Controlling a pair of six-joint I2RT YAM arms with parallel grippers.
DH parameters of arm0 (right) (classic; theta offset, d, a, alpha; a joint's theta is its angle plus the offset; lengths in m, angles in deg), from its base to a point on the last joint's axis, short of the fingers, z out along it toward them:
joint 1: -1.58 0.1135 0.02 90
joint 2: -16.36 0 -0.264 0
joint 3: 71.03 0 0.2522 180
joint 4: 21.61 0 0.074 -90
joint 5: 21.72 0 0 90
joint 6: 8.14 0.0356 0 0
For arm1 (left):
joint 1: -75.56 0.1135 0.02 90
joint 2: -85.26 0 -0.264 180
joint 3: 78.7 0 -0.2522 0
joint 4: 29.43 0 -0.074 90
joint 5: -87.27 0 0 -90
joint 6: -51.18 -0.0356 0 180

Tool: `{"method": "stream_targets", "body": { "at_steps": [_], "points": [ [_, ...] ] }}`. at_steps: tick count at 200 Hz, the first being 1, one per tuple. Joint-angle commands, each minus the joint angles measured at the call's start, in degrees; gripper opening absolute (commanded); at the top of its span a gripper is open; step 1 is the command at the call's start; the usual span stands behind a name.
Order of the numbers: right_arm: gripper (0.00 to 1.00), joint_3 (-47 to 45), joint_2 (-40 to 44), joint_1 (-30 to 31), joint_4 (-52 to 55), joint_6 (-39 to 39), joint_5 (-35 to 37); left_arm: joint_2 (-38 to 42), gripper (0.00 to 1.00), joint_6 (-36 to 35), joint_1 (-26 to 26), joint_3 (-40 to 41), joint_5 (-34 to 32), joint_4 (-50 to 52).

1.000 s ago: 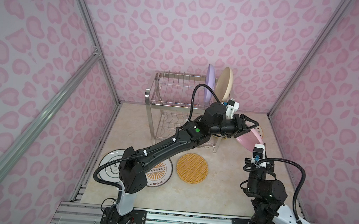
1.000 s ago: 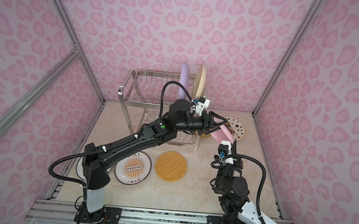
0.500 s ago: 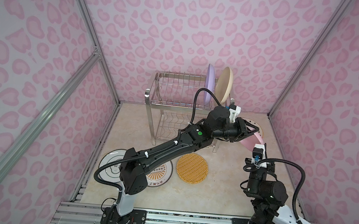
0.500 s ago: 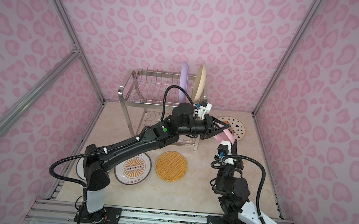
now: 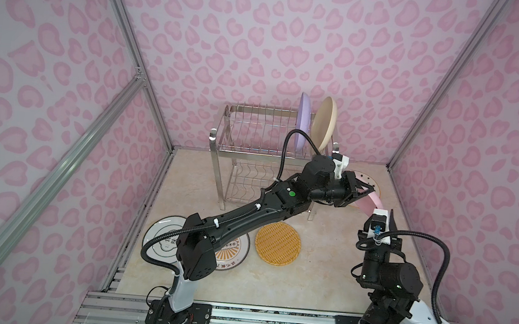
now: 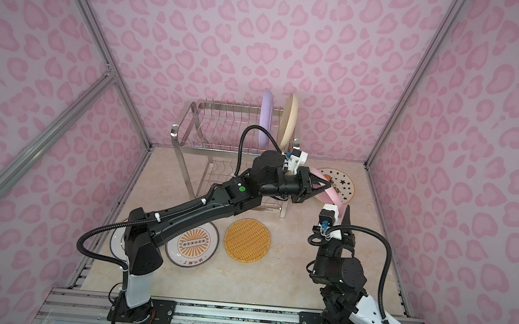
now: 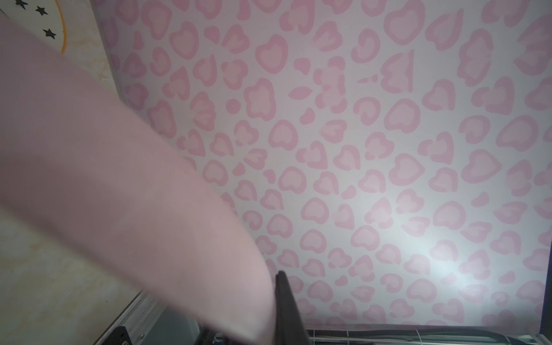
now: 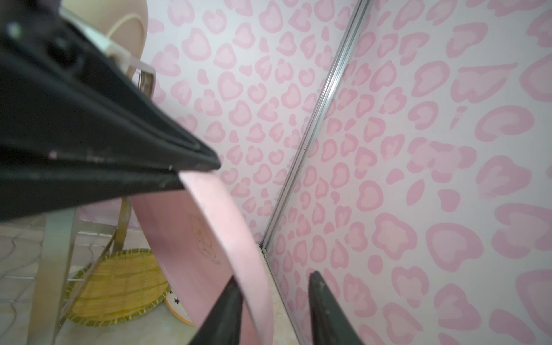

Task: Load plates into a dish rack
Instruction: Place the plate on the dish rack.

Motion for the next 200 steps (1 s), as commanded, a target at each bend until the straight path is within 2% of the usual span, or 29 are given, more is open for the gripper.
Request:
{"method": "stream_targets", "body": {
  "at_steps": [1,36,74,98,134,167,200],
  "points": [
    [1.0,3.01,4.13,0.01,17.34,14.82,-1.97,-0.87,0.04,-3.13,0.13,-2.87,-0.88,-1.93],
    [1.0,8.26,9.21,0.03,37.74,28.17,-2.52,-1.75,0.04,-5.37,0.22,-4.59,-0.74,-1.35],
    [1.0,10.9,16.43,0.07,45.6,39.53,-7.7,-1.75,0.04,-8.96,0.13,-4.81,0.68,-0.61],
    [1.0,15.45,14.85,0.04,52.18,46.3,-7.29,-0.43,0.04,-12.77,-0.15,-3.58,1.81,0.9],
    [1.0,21.41,11.02,0.07,57.0,51.74,-9.75,4.49,0.04,-20.73,-1.81,1.07,3.94,3.26],
    [1.0,24.8,8.07,0.07,59.27,53.32,-11.68,12.21,0.04,-31.64,-4.58,5.88,3.98,8.05],
    [1.0,24.36,9.85,0.08,57.59,53.87,-11.07,22.89,0.04,-39.3,-5.22,15.81,3.08,10.24]
  ]
}}
